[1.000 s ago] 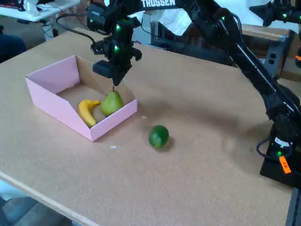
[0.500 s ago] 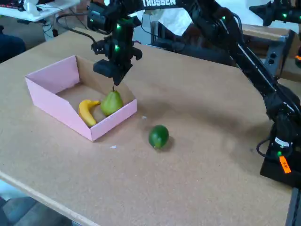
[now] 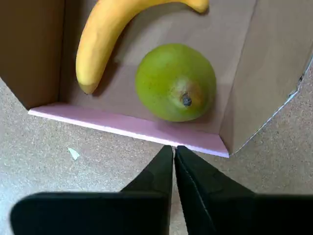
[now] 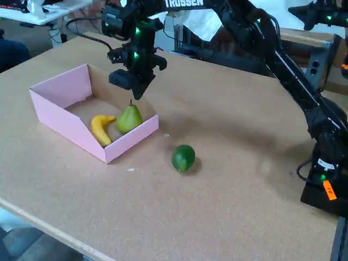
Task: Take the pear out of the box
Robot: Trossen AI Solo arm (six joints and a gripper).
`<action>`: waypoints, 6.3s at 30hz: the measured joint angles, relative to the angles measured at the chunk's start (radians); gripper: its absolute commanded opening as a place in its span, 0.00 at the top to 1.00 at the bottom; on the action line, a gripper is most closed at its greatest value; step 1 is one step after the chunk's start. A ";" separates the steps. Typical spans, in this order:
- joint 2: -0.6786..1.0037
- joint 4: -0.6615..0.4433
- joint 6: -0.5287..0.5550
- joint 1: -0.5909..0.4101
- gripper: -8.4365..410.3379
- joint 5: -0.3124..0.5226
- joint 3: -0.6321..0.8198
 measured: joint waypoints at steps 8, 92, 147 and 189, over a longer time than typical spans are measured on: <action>-0.001 0.003 -0.023 0.000 0.79 -0.012 0.000; 0.035 0.162 -0.173 -0.011 0.44 0.022 -0.052; 0.043 0.248 -0.148 -0.011 0.44 -0.005 -0.130; 0.043 0.296 -0.152 -0.009 0.76 -0.037 -0.133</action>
